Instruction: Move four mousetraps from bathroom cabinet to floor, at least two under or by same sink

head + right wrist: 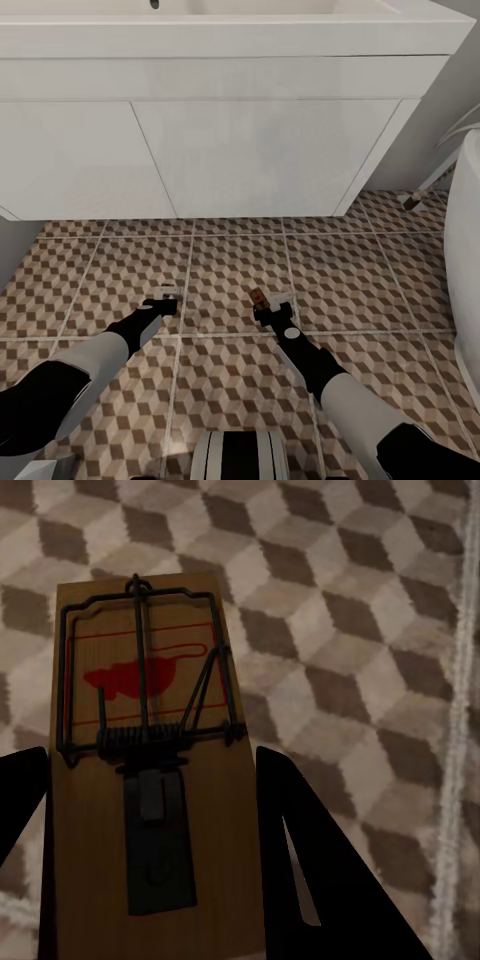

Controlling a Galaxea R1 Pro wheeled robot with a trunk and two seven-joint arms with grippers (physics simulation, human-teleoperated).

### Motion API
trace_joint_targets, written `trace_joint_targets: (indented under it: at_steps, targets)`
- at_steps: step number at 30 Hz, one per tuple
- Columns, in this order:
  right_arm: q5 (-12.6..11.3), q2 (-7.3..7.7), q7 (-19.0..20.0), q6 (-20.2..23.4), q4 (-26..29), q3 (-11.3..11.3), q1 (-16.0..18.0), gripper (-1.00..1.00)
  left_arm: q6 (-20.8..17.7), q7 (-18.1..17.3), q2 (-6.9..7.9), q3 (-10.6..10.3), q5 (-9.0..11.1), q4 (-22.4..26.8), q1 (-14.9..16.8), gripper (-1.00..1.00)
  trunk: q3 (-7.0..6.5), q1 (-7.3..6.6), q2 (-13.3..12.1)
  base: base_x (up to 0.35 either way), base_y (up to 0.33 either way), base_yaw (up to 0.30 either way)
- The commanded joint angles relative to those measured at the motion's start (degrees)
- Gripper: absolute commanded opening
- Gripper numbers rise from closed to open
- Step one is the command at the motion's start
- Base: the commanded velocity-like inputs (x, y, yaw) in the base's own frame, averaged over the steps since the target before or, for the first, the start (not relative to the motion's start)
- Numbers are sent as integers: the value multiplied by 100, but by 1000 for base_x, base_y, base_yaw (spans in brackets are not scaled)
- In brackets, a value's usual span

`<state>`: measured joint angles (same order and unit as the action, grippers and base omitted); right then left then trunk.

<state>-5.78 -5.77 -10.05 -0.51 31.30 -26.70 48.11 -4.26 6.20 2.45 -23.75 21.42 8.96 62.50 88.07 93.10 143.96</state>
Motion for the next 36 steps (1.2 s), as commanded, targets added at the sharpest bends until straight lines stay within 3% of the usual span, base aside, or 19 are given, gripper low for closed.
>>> trace_joint_targets:
  at_steps: [1,5,9,16,36]
  targets:
    - [-81,5,-40,-10,1,-46,4,-100,-39,30,4,-49,31,18,-1,-100,3,-1,1,0,0,0]
    - [-77,12,-58,-7,13,-42,24,-100,-39,30,-3,-61,30,18,-1,-100,3,-1,1,0,0,0]
    - [-75,11,-66,76,-120,-40,330,-100,-39,30,-87,-67,31,15,-1,-100,3,-1,1,0,0,0]
    - [-96,-42,-63,375,-1113,-38,989,-100,-39,30,-114,-68,34,18,-1,-100,3,-1,1,0,0,0]
    - [-102,-49,-59,232,-1241,-37,1069,-100,-52,51,-185,-68,36,40,-1,-100,3,-1,1,0,0,0]
